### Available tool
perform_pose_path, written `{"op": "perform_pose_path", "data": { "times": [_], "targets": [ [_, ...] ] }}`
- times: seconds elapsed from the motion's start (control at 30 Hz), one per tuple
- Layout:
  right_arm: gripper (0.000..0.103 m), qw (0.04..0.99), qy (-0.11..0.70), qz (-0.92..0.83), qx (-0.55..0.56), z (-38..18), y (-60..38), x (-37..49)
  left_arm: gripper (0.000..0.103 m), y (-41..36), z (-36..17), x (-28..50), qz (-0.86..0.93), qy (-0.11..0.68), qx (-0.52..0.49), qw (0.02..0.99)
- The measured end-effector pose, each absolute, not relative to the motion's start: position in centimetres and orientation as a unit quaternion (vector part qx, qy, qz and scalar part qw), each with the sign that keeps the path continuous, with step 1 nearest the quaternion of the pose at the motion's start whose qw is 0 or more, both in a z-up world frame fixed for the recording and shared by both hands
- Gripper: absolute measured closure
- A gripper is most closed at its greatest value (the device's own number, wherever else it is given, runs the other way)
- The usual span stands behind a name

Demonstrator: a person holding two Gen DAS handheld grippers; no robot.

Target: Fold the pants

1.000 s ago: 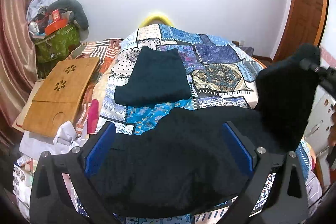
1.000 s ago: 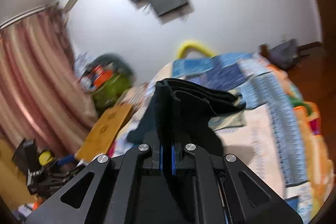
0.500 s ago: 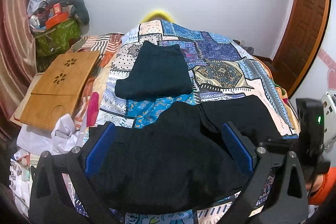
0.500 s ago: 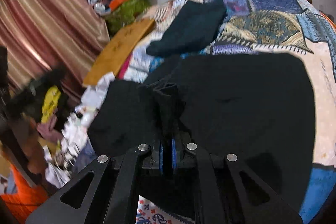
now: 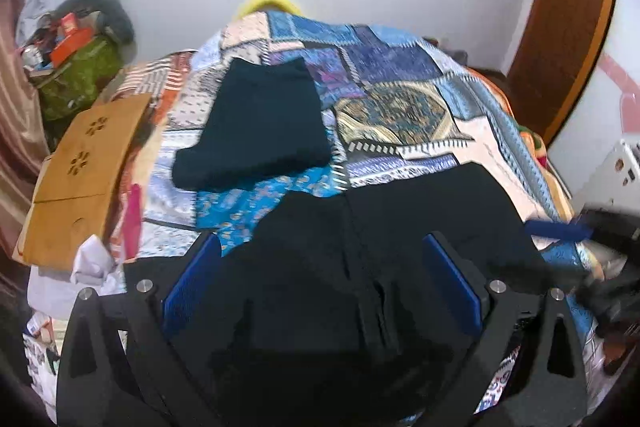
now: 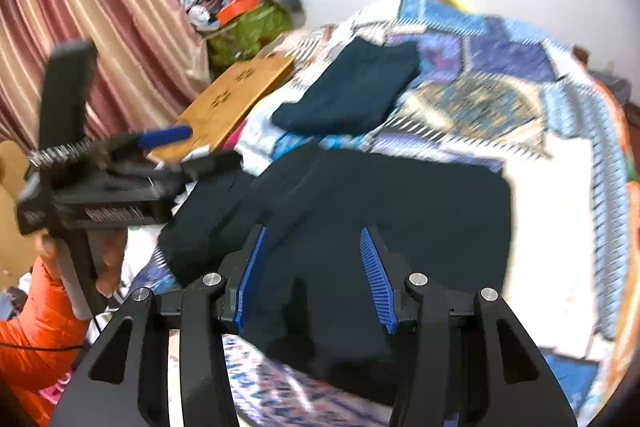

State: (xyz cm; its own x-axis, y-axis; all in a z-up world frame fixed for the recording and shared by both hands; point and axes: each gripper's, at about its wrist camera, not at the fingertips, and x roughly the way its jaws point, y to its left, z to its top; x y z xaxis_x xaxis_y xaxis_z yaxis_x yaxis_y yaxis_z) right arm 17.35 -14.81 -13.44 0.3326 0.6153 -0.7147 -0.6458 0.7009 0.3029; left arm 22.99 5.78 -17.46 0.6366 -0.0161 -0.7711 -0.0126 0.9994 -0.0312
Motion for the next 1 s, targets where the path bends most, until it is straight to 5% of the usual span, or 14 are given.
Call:
{"op": "perform_pose_path", "data": {
  "times": [0.47,1.0],
  "targets": [
    [0.058,0.783,0.504,0.355,-0.082,-20.9,-15.8,21.0,0.001,0.8,-25.1,26.7,-0.027,0.505,0.041,0.861],
    [0.051,0.801,0.502,0.318,-0.071,-20.2,-17.6,19.5,0.001,5.3,-23.5,21.7,-0.008,0.495,-0.04,0.868]
  ]
}}
